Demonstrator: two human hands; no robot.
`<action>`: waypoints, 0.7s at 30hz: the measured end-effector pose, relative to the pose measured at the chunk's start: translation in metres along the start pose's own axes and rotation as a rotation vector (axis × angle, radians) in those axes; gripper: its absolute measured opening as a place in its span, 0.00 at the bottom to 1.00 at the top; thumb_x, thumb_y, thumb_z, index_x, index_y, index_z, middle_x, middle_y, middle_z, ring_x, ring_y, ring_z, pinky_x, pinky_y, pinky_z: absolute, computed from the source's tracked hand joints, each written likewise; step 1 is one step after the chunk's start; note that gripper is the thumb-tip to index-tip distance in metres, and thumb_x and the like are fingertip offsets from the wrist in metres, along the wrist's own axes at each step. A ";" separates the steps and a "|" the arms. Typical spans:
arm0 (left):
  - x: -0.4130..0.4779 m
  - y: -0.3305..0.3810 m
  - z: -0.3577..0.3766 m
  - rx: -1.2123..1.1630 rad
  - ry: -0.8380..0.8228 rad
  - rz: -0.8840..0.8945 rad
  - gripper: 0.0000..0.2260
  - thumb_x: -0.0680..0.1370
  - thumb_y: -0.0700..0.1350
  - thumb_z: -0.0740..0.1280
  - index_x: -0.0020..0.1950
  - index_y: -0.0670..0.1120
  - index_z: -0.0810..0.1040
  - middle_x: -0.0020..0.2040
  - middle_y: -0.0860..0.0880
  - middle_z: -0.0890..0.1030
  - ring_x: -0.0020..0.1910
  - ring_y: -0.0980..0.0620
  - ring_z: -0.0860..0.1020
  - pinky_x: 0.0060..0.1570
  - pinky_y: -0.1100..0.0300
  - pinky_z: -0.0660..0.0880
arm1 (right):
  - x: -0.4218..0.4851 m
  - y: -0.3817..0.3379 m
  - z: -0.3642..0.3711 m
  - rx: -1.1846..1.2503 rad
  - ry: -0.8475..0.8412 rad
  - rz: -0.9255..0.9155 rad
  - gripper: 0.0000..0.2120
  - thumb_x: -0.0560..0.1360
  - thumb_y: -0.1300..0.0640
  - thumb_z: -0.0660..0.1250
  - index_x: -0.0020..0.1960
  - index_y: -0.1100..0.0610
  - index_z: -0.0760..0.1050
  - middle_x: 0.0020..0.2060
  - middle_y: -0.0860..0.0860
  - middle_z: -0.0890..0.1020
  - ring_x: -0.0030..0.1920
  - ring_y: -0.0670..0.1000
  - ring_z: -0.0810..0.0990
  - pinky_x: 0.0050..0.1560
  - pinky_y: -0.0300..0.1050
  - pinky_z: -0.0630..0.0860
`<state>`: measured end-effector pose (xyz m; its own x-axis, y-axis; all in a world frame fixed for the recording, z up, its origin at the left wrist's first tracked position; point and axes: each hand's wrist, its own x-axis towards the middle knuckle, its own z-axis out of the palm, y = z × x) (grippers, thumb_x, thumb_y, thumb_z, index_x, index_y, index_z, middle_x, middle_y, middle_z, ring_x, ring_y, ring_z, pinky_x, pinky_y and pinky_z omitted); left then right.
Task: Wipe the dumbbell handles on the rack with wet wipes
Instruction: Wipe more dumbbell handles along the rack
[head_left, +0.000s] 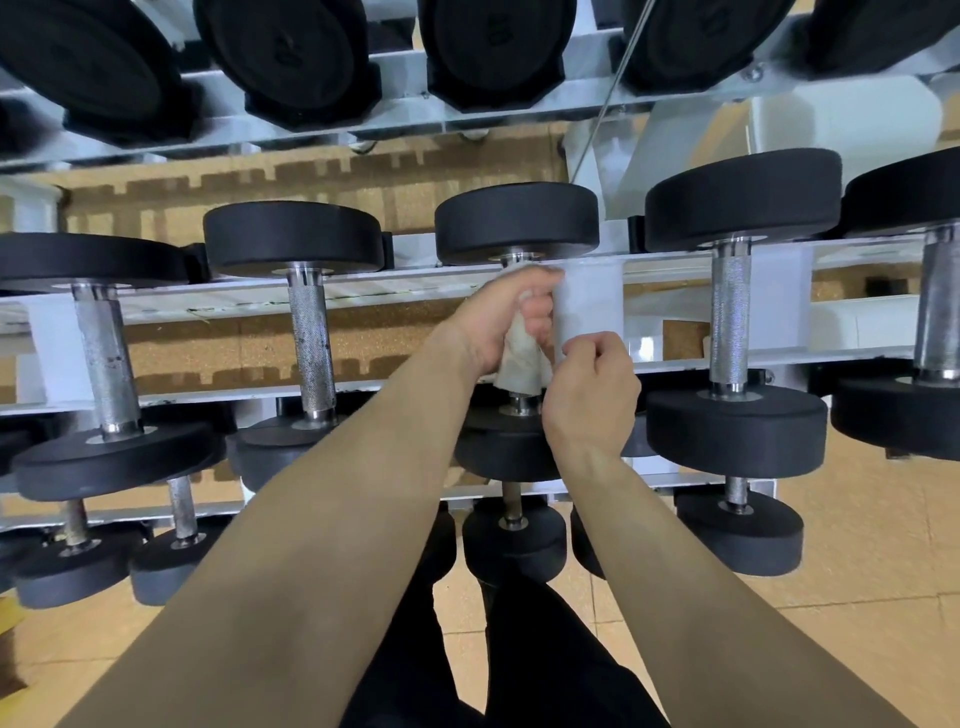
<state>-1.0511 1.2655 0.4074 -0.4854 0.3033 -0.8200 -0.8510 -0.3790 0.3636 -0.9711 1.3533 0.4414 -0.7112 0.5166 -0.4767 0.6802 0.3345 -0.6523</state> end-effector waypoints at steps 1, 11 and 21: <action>0.002 0.004 0.000 -0.014 -0.013 0.007 0.18 0.81 0.45 0.63 0.31 0.50 0.67 0.23 0.54 0.64 0.22 0.57 0.63 0.27 0.64 0.65 | 0.000 0.001 0.000 0.004 0.002 -0.001 0.10 0.80 0.55 0.56 0.48 0.53 0.76 0.39 0.44 0.78 0.48 0.54 0.78 0.50 0.51 0.74; 0.003 -0.022 0.026 0.386 0.658 0.150 0.10 0.74 0.47 0.72 0.38 0.46 0.74 0.36 0.48 0.79 0.35 0.48 0.78 0.36 0.61 0.71 | -0.002 -0.002 -0.002 -0.005 -0.004 -0.016 0.12 0.81 0.54 0.55 0.47 0.57 0.75 0.38 0.45 0.77 0.42 0.52 0.76 0.44 0.49 0.72; 0.002 -0.032 -0.013 0.118 -0.031 -0.041 0.14 0.77 0.42 0.67 0.32 0.47 0.69 0.24 0.51 0.67 0.22 0.54 0.67 0.27 0.62 0.67 | -0.004 -0.001 0.001 0.058 0.020 0.023 0.11 0.78 0.53 0.55 0.44 0.54 0.75 0.36 0.46 0.79 0.40 0.50 0.76 0.46 0.51 0.73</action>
<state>-1.0221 1.2666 0.3887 -0.4540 0.3443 -0.8218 -0.8871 -0.2604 0.3810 -0.9694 1.3506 0.4435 -0.6916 0.5393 -0.4805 0.6843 0.2766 -0.6747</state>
